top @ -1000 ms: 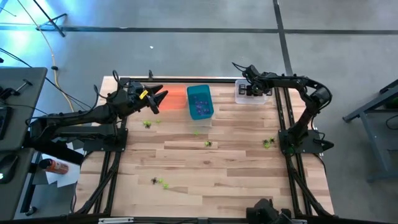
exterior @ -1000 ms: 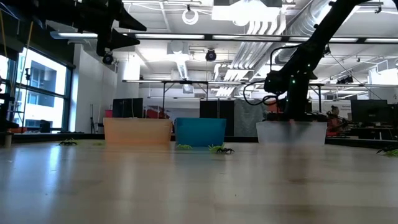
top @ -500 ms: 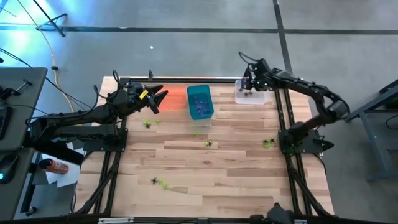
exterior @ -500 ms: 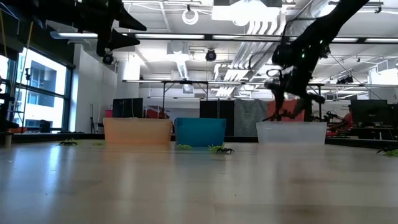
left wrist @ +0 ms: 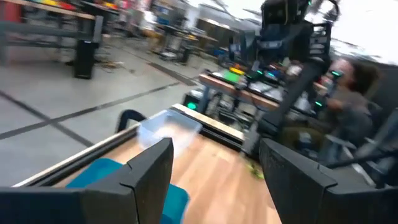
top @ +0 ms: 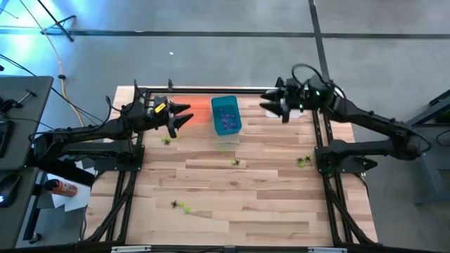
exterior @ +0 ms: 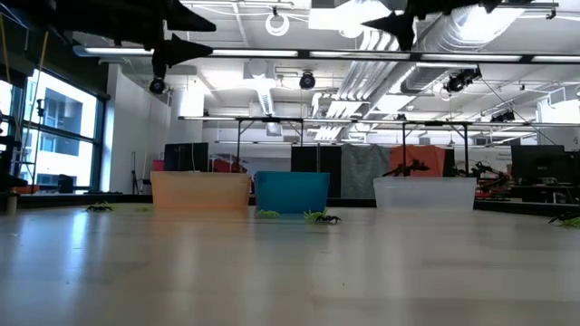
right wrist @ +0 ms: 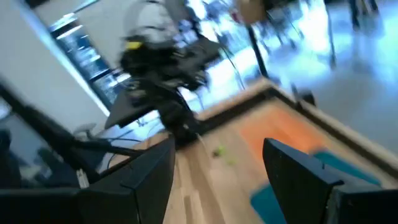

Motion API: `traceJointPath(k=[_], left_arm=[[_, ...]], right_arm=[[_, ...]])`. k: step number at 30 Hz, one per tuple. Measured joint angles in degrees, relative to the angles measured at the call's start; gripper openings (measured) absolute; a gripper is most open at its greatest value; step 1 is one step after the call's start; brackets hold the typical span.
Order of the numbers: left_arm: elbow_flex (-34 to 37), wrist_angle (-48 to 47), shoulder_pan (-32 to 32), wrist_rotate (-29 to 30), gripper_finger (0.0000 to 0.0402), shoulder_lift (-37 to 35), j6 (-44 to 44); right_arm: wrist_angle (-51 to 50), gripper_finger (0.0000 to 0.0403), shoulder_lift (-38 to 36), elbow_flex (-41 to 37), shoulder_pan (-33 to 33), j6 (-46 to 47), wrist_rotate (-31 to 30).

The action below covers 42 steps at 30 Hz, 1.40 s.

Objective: Sort Halloween decoration
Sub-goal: Put the black spider toy into the transparent bin

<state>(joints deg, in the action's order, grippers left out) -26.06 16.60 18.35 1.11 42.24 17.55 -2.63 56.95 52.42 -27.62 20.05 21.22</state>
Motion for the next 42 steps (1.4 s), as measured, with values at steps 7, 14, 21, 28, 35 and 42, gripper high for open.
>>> traceJointPath(k=[7, 14, 21, 28, 35, 42], left_arm=[[-2.9, -4.9, 0.0, -3.7, 0.0227, 0.0, -0.3], [-20.1, -44.2, -8.4, -12.5, 0.0211, 1.8, -11.0], [-24.0, -65.4, -29.0, -12.7, 0.0182, 3.3, -6.6], [-12.9, -49.9, -46.0, -9.4, 0.0187, 5.1, -2.1], [-6.6, -33.6, -54.1, -8.9, 0.0214, 16.2, -6.1], [-6.7, -27.8, -56.4, -8.8, 0.0222, 30.9, -14.9]], right_arm=[[1.9, 0.0240, 0.2, 0.0, 11.0, -11.8, -15.6], [3.9, 0.0240, 1.9, 0.0, 12.0, -12.5, -18.1], [3.9, 0.0240, 3.2, 0.0, 11.9, -5.2, -21.4], [3.9, 0.0240, 6.3, 0.0, 11.9, -2.4, -21.7], [3.2, 0.0240, 10.2, 0.0, 11.9, 5.5, -21.0], [2.5, 0.0240, 11.5, 0.0, 11.9, 3.4, -20.9]])
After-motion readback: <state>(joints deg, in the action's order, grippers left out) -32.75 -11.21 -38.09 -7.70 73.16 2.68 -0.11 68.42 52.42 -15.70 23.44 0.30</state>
